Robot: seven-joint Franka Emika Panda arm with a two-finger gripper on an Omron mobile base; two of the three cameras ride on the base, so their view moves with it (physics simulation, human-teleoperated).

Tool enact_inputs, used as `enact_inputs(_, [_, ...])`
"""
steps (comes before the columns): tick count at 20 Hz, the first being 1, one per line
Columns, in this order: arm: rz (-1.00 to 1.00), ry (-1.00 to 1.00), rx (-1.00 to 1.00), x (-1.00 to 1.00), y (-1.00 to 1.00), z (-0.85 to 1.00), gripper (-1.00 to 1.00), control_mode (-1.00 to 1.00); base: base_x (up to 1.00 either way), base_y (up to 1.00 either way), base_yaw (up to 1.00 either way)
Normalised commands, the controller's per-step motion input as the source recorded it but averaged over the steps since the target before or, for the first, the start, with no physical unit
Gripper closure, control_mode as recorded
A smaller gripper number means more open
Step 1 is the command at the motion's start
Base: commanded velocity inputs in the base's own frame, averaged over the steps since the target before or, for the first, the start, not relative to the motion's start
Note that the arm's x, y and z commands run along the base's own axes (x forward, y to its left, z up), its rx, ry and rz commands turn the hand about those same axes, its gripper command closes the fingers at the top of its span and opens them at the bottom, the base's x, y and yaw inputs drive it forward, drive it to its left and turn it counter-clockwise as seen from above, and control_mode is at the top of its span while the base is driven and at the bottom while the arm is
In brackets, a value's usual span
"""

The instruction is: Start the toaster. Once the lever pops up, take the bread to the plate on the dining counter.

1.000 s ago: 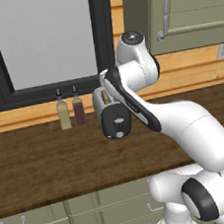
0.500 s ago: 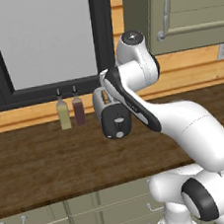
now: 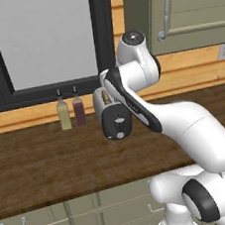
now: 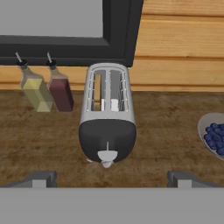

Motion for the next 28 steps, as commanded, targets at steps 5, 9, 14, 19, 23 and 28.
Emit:
enact_inputs(5, [0.00, -0.15, -0.03, -0.08, 0.14, -0.05, -1.00, -1.00, 0.00, 0.00, 0.00])
enact_inputs(9, [0.00, -0.13, -0.09, 0.00, 0.27, -0.22, -1.00, -1.00, 0.00, 0.00, 0.00])
enact_inputs(14, [0.00, -0.10, -0.09, 0.00, 0.12, -0.31, -1.00, -1.00, 0.00, 0.00, 0.00])
enact_inputs(19, [0.00, -0.02, -0.05, 0.04, 0.07, -0.34, -1.00, -1.00, 0.00, 0.00, 0.00])
enact_inputs(23, [0.00, 0.00, 0.00, 0.23, 0.00, -0.26, -1.00, -1.00, 0.00, 0.00, 0.00])
enact_inputs(28, [0.00, 0.01, 0.00, 0.44, 0.00, -0.21, -1.00, -1.00, 0.00, 0.00, 0.00])
